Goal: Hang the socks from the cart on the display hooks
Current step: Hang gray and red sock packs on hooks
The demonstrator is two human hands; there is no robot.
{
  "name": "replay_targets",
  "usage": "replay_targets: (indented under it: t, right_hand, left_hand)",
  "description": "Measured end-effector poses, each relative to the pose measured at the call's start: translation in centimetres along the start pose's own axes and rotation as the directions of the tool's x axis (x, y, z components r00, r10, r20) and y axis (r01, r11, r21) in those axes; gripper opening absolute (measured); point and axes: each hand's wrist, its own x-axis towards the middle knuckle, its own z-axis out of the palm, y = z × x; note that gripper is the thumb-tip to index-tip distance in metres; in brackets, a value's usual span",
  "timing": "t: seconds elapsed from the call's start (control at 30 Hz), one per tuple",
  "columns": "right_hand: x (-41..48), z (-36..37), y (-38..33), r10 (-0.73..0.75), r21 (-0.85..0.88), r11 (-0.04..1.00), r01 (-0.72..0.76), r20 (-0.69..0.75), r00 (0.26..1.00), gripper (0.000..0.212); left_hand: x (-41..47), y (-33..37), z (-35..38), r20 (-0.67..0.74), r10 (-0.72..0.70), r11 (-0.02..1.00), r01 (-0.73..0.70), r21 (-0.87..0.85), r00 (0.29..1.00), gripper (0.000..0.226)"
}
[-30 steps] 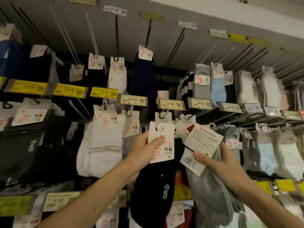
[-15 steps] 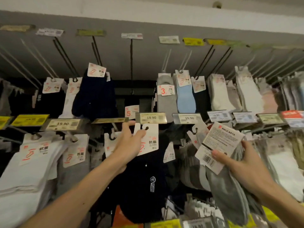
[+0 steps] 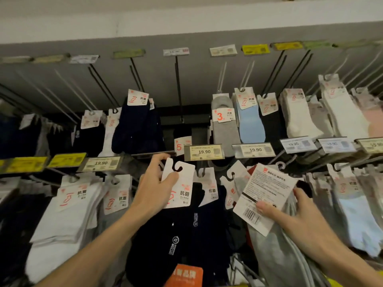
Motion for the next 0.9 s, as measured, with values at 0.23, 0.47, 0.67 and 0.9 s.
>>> replay_targets:
  t: [0.23, 0.47, 0.67, 0.9]
  right_hand:
    - [1.3, 3.0, -0.8, -0.059, 0.068, 0.996, 0.055, 0.058, 0.997, 0.061]
    - [1.0, 4.5, -0.7, -0.057, 0.056, 0.997, 0.053, 0.071, 0.996, 0.064]
    - [0.3, 5.4, -0.3, -0.065, 0.083, 0.995, 0.058, 0.085, 0.994, 0.05]
    - [0.4, 5.8, 0.4, -0.073, 0.092, 0.994, 0.065, 0.094, 0.993, 0.047]
  left_hand:
    - [1.9, -1.2, -3.4, -0.043, 0.015, 0.996, -0.011, 0.083, 0.999, 0.038]
    - [2.8, -1.9, -3.7, -0.063, 0.087, 0.975, -0.072, 0.208, 0.994, 0.038]
    - [2.4, -3.0, -3.4, -0.091, 0.18, 0.96, -0.154, 0.232, 0.979, 0.035]
    - [2.9, -3.8, -3.5, -0.128, 0.27, 0.914, -0.213, 0.344, 0.954, 0.025]
